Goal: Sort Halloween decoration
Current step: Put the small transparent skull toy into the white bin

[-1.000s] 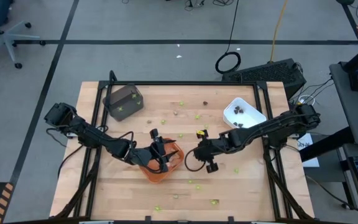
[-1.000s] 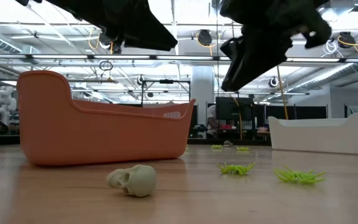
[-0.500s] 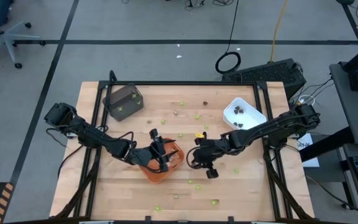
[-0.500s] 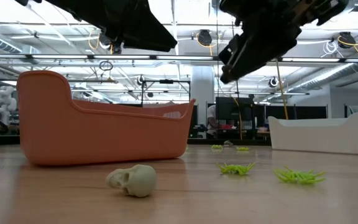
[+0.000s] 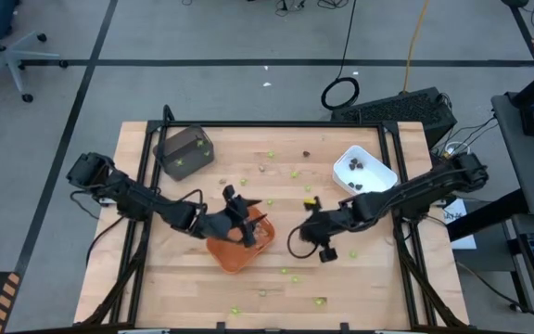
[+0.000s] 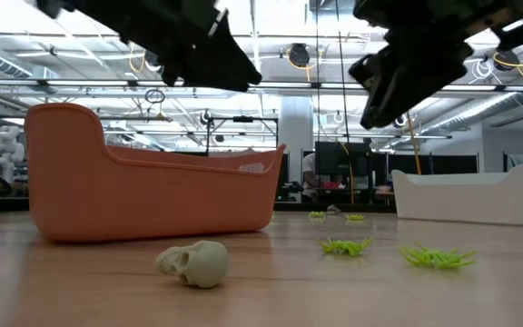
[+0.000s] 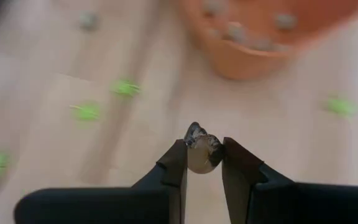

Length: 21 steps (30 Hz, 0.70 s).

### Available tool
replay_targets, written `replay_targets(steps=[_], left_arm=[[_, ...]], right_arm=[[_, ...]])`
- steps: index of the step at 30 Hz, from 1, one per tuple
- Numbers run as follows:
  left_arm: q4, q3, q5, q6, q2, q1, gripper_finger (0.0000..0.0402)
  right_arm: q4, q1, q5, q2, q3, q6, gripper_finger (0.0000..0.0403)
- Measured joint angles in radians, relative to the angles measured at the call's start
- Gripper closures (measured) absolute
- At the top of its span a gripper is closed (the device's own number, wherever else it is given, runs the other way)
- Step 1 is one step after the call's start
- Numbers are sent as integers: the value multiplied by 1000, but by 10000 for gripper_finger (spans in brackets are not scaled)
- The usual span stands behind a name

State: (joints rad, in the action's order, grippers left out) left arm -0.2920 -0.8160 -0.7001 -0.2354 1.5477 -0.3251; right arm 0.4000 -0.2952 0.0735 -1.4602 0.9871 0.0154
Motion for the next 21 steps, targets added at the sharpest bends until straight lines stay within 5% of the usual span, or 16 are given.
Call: replay_targets(steps=[12, 21], left_arm=[[-1, -33, 297, 65, 0, 235, 192], [108, -63, 446, 11, 0, 285, 192]], right_arm=[[254, 91, 563, 221, -45, 63, 358], [284, 324, 581, 349, -214, 195, 358]])
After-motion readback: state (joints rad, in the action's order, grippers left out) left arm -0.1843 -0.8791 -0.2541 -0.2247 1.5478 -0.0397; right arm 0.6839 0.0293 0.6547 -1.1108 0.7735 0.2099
